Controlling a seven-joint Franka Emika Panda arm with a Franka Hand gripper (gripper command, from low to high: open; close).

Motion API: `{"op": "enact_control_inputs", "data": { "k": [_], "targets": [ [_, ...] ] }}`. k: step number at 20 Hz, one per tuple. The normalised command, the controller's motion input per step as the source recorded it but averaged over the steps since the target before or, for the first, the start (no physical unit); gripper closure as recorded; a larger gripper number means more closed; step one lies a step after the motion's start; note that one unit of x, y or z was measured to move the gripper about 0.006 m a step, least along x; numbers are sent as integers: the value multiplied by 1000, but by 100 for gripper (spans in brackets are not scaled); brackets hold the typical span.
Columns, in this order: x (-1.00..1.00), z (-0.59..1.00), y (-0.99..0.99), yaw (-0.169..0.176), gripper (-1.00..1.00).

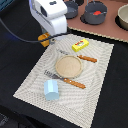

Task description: Interact with the objects in diverse but meaningful ways.

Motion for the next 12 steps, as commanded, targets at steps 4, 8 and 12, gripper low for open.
{"op": "enact_control_inputs", "data": {
  "k": [4,8,12],
  "targets": [
    [829,0,-16,-63,100],
    [820,-34,-101,-63,100],
    [677,-139,-165,-63,100]
  ]
}}
